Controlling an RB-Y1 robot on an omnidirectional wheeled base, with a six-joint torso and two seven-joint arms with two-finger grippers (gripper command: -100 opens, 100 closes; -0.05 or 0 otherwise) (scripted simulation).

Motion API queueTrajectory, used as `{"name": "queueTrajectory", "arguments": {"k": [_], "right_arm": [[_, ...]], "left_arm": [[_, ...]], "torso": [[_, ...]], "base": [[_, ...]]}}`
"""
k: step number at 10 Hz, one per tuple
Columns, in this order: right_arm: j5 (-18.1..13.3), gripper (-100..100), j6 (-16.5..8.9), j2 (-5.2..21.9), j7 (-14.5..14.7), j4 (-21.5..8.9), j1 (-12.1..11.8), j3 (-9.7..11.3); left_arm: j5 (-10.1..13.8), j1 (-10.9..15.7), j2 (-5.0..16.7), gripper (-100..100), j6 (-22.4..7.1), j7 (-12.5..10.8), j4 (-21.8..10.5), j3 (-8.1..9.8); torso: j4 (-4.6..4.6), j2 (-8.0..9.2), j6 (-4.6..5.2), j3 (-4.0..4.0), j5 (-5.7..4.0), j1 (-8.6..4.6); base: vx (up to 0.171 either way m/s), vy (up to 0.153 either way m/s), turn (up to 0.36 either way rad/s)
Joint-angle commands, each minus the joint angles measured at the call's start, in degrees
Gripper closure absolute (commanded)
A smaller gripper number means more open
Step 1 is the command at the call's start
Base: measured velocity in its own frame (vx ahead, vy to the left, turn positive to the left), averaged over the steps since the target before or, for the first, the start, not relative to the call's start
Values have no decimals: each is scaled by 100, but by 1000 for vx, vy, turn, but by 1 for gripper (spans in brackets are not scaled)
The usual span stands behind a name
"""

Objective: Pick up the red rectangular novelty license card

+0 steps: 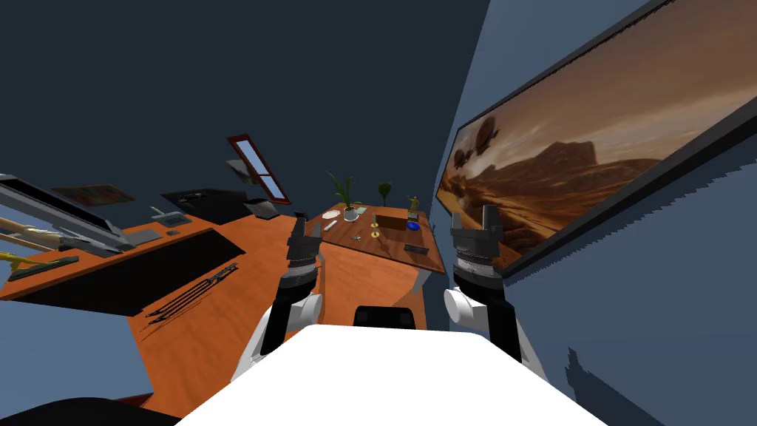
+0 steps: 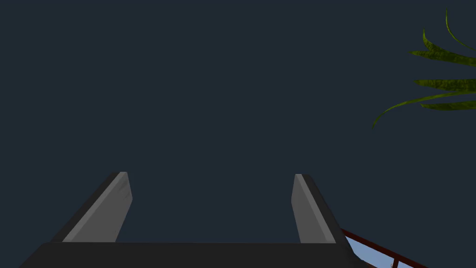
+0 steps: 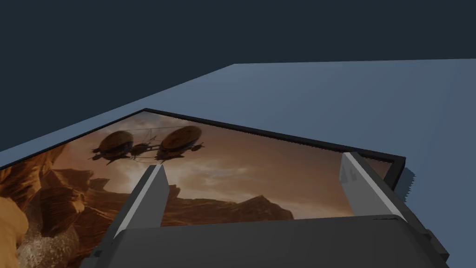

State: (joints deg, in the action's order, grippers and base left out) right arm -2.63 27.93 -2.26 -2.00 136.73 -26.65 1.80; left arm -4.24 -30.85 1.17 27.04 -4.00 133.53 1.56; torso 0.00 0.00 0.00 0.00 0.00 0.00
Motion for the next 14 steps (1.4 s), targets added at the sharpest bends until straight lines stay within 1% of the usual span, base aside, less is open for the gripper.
{"name": "queueTrajectory", "arguments": {"k": [1, 2, 3, 4, 5, 6, 7, 8, 10, 11, 12, 13, 14], "right_arm": [[-30, -100, 30, 286, 3, -59, 25, 1], [-30, -100, 30, 328, 3, -59, 25, 1], [-61, -100, 60, 551, 6, -119, 50, 2], [-102, -100, 100, 719, 11, -198, 81, 5], [-102, -100, 100, 802, 11, -198, 81, 5], [-153, -100, 149, 1021, 17, -294, 120, 9], [-212, -100, 206, 1183, 24, -407, 164, 15], [-212, -100, 206, 1287, 24, -407, 164, 15], [-355, -100, 339, 1664, 43, -676, 266, 32], [-355, -100, 339, 1761, 43, -676, 266, 32], [-438, -100, 414, 1972, 55, -831, 323, 44], [-526, -100, 492, 2127, 68, -998, 381, 59], [-526, -100, 492, 2228, 68, -998, 381, 59]], "left_arm": [[0, 0, 0, 0, 0, 0, 0, 0], [0, 0, 0, 0, 0, 0, 0, 0], [0, 0, 0, 0, 0, 0, 0, 0], [0, 0, 0, 0, 0, 0, 0, 0], [0, 0, 0, 0, 0, 0, 0, 0], [0, 0, 0, 0, 0, 0, 0, 0], [0, 0, 0, 0, 0, 0, 0, 0], [0, 0, 0, 0, 0, 0, 0, -1], [0, 0, 0, 0, 0, 0, 0, 0], [0, 0, 0, 0, 0, 0, 0, -1], [0, -1, 0, 0, 0, 0, 0, 0], [0, 0, 0, 0, 0, 0, 0, 0], [0, 0, 0, 0, 0, 0, 0, -1]], "torso": [[0, 0, 0, 0, 0, 0], [0, -2, -1, -1, 0, 2], [-1, -3, -1, -2, 1, 2], [-1, -6, -1, -3, 1, 4], [-2, -8, -2, -5, 1, 6], [-2, -7, 0, -4, 1, 5], [-2, -8, -2, -5, 2, 6], [-3, -13, -3, -7, 3, 12], [-3, -13, -3, -7, 2, 10], [-4, -18, -4, -10, 4, 16], [-4, -16, 2, -10, 3, 11], [-4, -16, -2, -9, 3, 12], [-4, -19, -4, -11, 4, 15]], "base": [[6, 10, 76], [10, 10, 63], [16, 16, 95], [21, 24, 151], [16, 17, 68], [19, 20, 150], [32, 40, 237], [26, 28, 89], [37, 39, 267], [42, 28, 83], [37, 31, 170], [46, 44, 389], [47, 29, 117]]}}
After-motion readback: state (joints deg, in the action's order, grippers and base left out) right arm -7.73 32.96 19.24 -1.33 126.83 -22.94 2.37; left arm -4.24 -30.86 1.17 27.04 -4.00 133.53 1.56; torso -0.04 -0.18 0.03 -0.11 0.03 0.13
